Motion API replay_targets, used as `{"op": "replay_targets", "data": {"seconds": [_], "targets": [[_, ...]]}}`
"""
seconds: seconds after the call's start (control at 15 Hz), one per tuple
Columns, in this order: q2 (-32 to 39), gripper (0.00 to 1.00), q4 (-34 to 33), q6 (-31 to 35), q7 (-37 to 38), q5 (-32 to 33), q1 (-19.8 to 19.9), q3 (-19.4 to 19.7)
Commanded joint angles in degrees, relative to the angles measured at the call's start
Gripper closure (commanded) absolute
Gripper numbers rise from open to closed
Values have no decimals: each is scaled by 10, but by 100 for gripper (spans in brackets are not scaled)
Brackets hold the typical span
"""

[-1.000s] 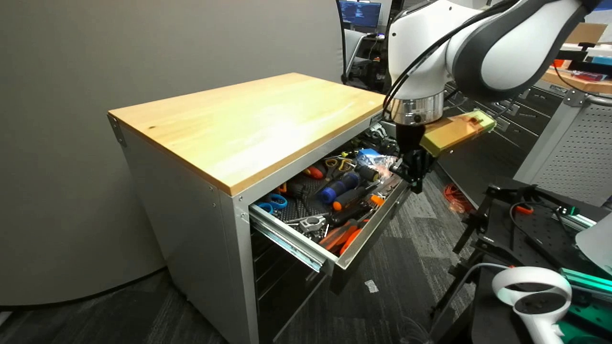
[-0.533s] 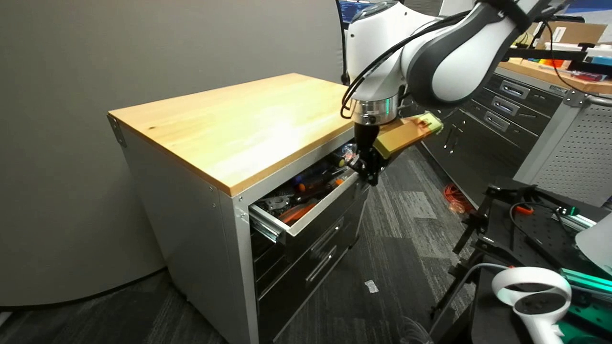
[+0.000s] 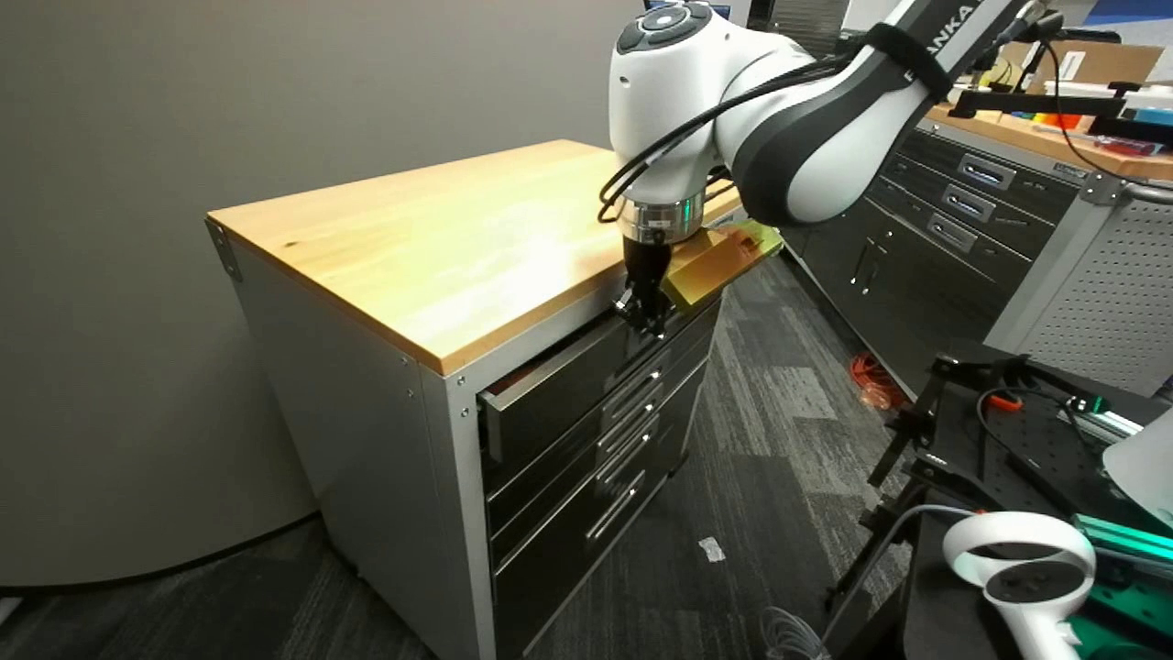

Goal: Put the screwdriver in the drawer and close it

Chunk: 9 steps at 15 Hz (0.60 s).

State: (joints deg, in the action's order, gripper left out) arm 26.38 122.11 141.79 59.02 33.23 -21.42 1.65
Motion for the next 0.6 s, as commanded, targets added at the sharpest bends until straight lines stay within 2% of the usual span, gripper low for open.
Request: {"op": "replay_targets", "data": {"seconds": [0.0, 0.13, 0.2, 0.27, 0.4, 0.53], "targets": [[-19, 98, -14, 28, 87, 94, -44, 29], [-40, 98, -6, 34, 137, 148, -50, 23], [-52, 82, -2, 35, 149, 162, -43, 12], [-67, 73, 5, 33, 150, 163, -34, -1], [-116, 62, 34, 22, 105, 130, -12, -31], [-170, 47, 57, 6, 62, 93, 7, -57]]}}
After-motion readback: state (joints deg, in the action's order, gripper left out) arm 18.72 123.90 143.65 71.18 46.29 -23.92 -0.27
